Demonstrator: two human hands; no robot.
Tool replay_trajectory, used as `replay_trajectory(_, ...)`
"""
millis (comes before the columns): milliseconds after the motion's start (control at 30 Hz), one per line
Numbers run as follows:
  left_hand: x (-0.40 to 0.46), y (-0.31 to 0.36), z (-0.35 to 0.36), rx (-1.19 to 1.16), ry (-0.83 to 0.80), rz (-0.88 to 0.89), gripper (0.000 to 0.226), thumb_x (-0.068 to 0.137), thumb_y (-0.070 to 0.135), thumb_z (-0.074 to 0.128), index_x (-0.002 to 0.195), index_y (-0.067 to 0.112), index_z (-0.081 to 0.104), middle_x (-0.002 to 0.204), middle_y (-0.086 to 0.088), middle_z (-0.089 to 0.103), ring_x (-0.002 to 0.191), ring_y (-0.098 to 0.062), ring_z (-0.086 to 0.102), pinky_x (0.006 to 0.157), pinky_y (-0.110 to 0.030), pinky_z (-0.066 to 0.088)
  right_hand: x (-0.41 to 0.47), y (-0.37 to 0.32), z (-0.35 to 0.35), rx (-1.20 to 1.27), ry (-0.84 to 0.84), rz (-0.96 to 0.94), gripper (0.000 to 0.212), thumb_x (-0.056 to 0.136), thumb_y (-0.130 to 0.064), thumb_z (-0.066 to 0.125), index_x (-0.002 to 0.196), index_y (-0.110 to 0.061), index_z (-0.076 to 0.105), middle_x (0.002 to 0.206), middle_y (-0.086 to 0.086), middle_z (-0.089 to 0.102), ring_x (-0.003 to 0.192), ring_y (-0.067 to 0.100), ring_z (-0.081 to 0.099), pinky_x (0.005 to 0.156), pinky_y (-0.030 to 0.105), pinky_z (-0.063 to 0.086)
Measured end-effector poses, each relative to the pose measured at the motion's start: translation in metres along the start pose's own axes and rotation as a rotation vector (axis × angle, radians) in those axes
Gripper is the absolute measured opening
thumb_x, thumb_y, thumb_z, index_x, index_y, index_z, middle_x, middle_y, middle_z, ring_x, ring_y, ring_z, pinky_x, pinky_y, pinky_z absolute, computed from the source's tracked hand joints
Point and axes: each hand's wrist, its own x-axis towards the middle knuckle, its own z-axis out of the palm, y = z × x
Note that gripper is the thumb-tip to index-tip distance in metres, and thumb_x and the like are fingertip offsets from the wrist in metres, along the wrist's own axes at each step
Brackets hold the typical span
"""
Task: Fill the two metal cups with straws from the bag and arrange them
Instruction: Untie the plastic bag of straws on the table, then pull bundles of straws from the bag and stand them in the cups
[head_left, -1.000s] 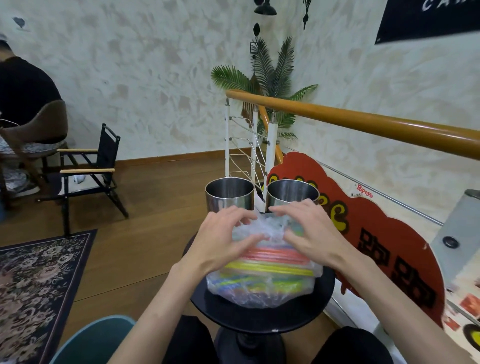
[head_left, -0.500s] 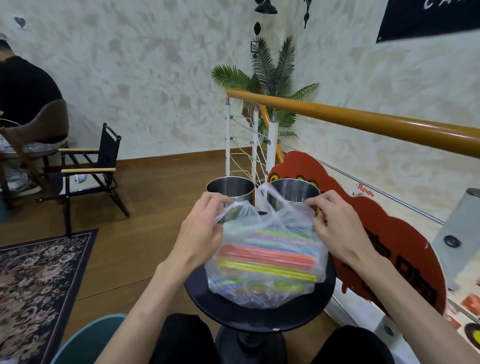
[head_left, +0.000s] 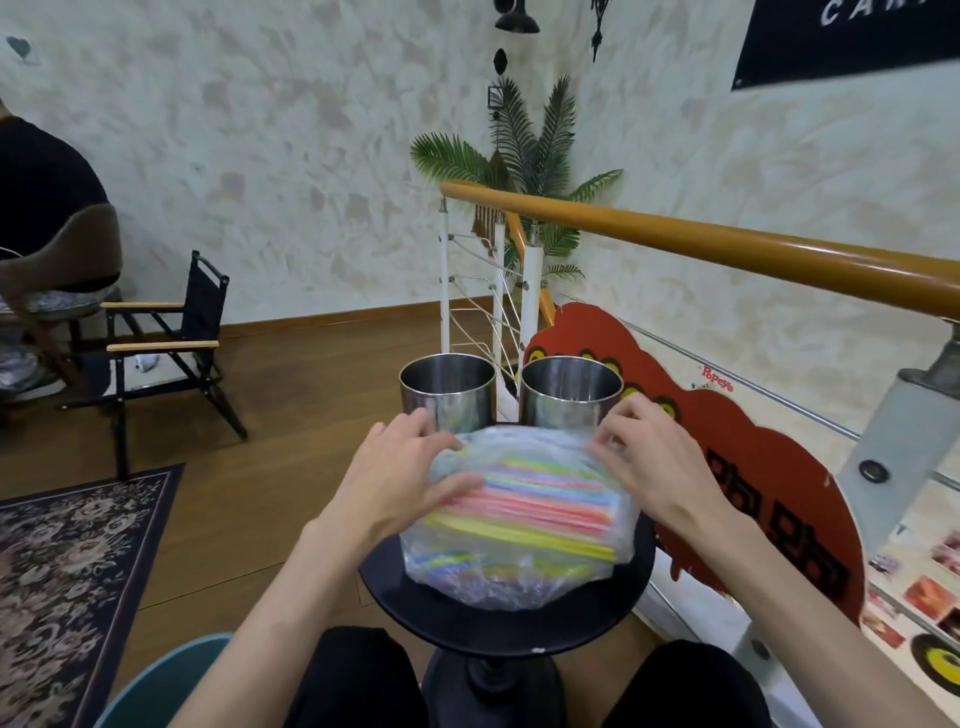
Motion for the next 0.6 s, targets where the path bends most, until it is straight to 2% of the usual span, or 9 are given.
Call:
replay_trajectory(33, -0.001, -0.002, -0.001, 0.007, -0.006, -0.032, 0.073, 0.083, 0.081, 0.035, 0.128, 0.031, 0.064, 0.097, 0.010, 0.043, 0.089, -0.010, 0.041, 0.078, -0.032, 0.030, -0.001, 0.003, -0.002, 0.016, 0.011, 0.007, 0.005, 0.093, -0.014, 0.069, 0.094, -0.017, 0.073, 0.100, -0.006, 0.055, 0.091, 0.021, 0.059, 0.068, 0.034, 0.045)
replay_trajectory(133, -0.004, -0.007, -0.003, -0.004, -0.013, -0.128, 0.088, 0.078, 0.087, 0.019, 0.122, 0.028, 0.067, 0.095, 0.008, 0.042, 0.088, -0.013, 0.041, 0.077, -0.034, 0.034, -0.004, 0.007, -0.009, -0.005, 0.017, 0.018, 0.030, 0.087, 0.010, 0.061, 0.105, -0.010, 0.075, 0.107, 0.000, 0.061, 0.092, 0.028, 0.063, 0.071, 0.042, 0.053)
replay_trajectory(200, -0.005, -0.005, -0.003, -0.012, 0.037, -0.148, 0.089, 0.079, 0.091, 0.017, 0.120, 0.029, 0.067, 0.100, 0.008, 0.042, 0.091, -0.013, 0.041, 0.077, -0.034, 0.035, -0.008, 0.007, -0.013, 0.001, 0.015, 0.025, 0.034, 0.086, 0.013, 0.058, 0.106, -0.010, 0.074, 0.111, 0.001, 0.061, 0.093, 0.029, 0.063, 0.071, 0.045, 0.054)
replay_trajectory(267, -0.006, 0.001, -0.003, 0.038, 0.140, -0.066, 0.088, 0.080, 0.091, 0.019, 0.126, 0.029, 0.063, 0.115, 0.004, 0.047, 0.103, -0.016, 0.044, 0.083, -0.035, 0.037, -0.013, 0.006, -0.015, 0.067, -0.004, 0.019, 0.036, 0.089, 0.011, 0.053, 0.106, -0.014, 0.073, 0.114, -0.003, 0.057, 0.099, 0.024, 0.061, 0.077, 0.043, 0.053)
replay_trajectory(333, -0.004, 0.007, -0.002, 0.068, 0.218, 0.069, 0.088, 0.082, 0.090, 0.023, 0.137, 0.030, 0.058, 0.143, -0.004, 0.047, 0.130, -0.024, 0.042, 0.101, -0.043, 0.035, -0.020, 0.003, -0.017, 0.182, -0.099, 0.023, 0.028, 0.096, -0.003, 0.053, 0.109, -0.021, 0.070, 0.120, -0.009, 0.050, 0.111, 0.016, 0.056, 0.086, 0.033, 0.047)
replay_trajectory(400, -0.002, 0.013, -0.004, 0.062, 0.179, 0.175, 0.092, 0.080, 0.092, 0.028, 0.147, 0.033, 0.047, 0.164, -0.003, 0.027, 0.152, -0.023, 0.017, 0.118, -0.046, 0.013, -0.026, -0.003, -0.020, 0.241, -0.235, 0.065, 0.014, 0.099, -0.032, 0.061, 0.111, -0.028, 0.064, 0.127, -0.013, 0.044, 0.120, 0.009, 0.048, 0.093, 0.027, 0.039)
replay_trajectory(467, 0.002, 0.015, -0.003, 0.053, 0.054, 0.224, 0.097, 0.077, 0.094, 0.034, 0.154, 0.036, 0.035, 0.168, 0.004, 0.012, 0.156, -0.016, -0.001, 0.121, -0.040, -0.005, -0.029, -0.006, -0.022, 0.260, -0.337, 0.139, 0.038, 0.087, -0.063, 0.064, 0.104, -0.030, 0.059, 0.131, -0.018, 0.039, 0.121, 0.004, 0.042, 0.097, 0.029, 0.037)
replay_trajectory(533, 0.003, 0.016, 0.001, 0.026, -0.067, 0.217, 0.104, 0.074, 0.093, 0.043, 0.158, 0.034, 0.026, 0.168, 0.007, 0.010, 0.155, -0.013, -0.001, 0.122, -0.036, -0.001, -0.029, -0.008, -0.023, 0.203, -0.364, 0.168, 0.051, 0.075, -0.078, 0.060, 0.092, -0.031, 0.051, 0.122, -0.021, 0.040, 0.108, 0.002, 0.047, 0.090, 0.032, 0.043)
replay_trajectory(600, 0.002, 0.016, 0.004, -0.008, -0.173, 0.157, 0.107, 0.072, 0.090, 0.050, 0.159, 0.032, 0.023, 0.167, 0.006, 0.017, 0.154, -0.014, 0.012, 0.122, -0.039, 0.016, -0.027, -0.008, -0.023, 0.123, -0.389, 0.160, 0.046, 0.081, -0.070, 0.064, 0.083, -0.030, 0.042, 0.107, -0.020, 0.040, 0.091, 0.001, 0.047, 0.075, 0.027, 0.041)
